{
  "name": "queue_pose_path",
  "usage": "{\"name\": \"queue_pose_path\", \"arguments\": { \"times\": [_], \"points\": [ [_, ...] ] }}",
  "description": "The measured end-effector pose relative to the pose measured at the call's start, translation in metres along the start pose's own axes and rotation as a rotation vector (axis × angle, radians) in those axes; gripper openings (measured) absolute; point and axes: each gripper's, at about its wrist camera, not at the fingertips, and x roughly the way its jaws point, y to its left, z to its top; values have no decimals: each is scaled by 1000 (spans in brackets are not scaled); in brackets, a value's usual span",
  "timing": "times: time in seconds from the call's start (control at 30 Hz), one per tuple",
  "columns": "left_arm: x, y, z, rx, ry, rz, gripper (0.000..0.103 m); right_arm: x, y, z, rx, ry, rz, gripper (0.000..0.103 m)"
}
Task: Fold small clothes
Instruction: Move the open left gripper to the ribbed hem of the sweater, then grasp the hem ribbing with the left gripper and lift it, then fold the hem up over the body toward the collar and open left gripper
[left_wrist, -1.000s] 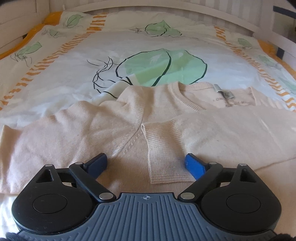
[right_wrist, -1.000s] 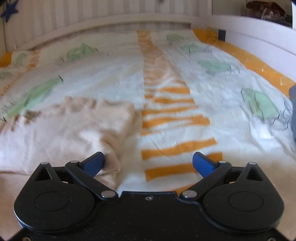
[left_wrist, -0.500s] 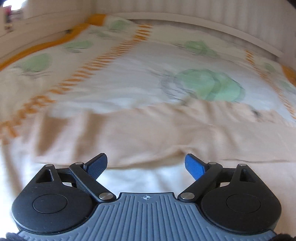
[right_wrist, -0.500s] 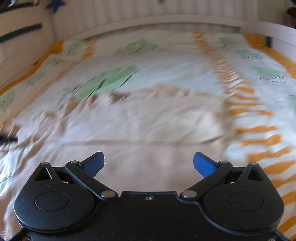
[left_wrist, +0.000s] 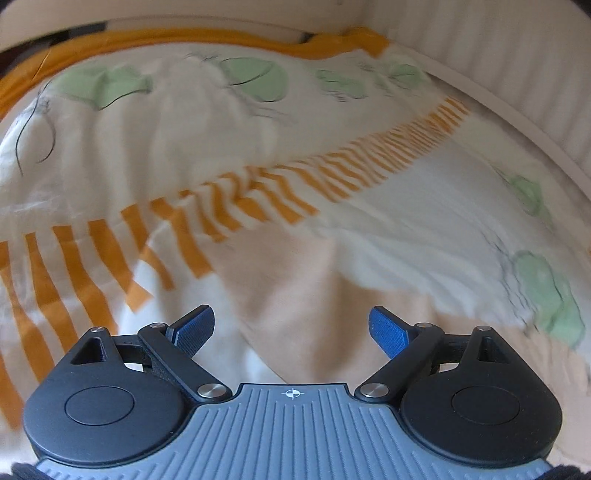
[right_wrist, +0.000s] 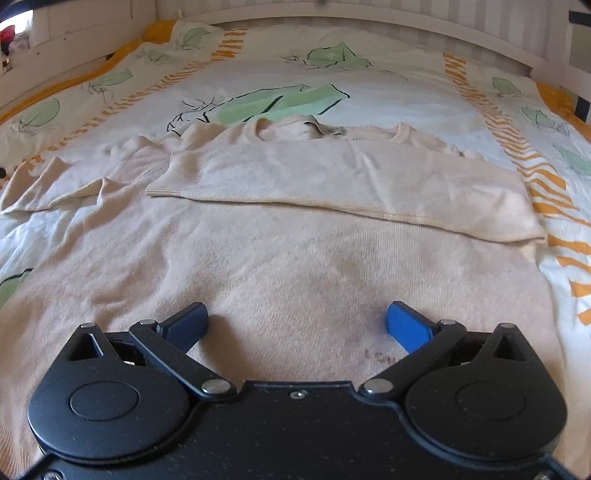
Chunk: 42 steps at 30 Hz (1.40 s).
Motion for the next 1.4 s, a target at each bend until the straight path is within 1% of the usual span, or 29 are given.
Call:
{"name": "queue_pose_path", "arguments": {
  "times": [0.1,0.23,0.3,0.4,0.43,0.47,0.5,0.53,0.57,0.63,0.7,0.8,0.93,1.07,1.17,1.23,1.33,1.4],
  "points": [
    [14,16,7,-41,-5,23,91,2,-1,0,16,5,-1,103],
    [36,27,11,-68,9,20,91,3,2,0,17,1,-17,103],
    [43,27,12,-50,8,19,91,3,2,-1,19,0,-20,103],
    [52,19,12,20,-1,44,89,3,2,0,24,0,-22,103],
    [54,15,11,43,-6,53,73,4,2,-1,25,-3,-22,103],
    [54,11,11,75,-17,75,42,4,2,-1,26,-6,-22,103],
    [54,7,11,99,-31,97,27,4,2,-1,27,-8,-21,103],
    [51,6,12,105,-36,79,13,4,2,-1,28,-10,-19,103],
    [48,6,14,85,-33,42,8,4,2,-1,29,-11,-16,103],
    [38,4,16,33,-40,-3,8,4,0,-2,29,-14,-10,103],
    [21,-8,18,26,-63,-34,8,4,-1,-2,28,-19,-2,103],
    [-7,-40,22,81,-103,-98,8,2,-2,-3,32,-30,5,103],
    [-57,-103,23,177,-142,-238,8,1,-3,-4,21,-40,19,103],
    [-103,-177,12,275,-182,-392,8,-3,-10,0,4,-25,66,102],
    [-130,-236,-5,325,-180,-516,8,-14,-20,2,16,-41,64,95],
    [-138,-274,-21,361,-161,-584,8,-21,-28,1,29,-51,48,95],
    [-137,-322,-54,417,-124,-651,8,-32,-47,-2,60,-63,19,95],
    [-130,-354,-84,455,-77,-687,8,-37,-60,-4,81,-65,-4,95]
  ]
}}
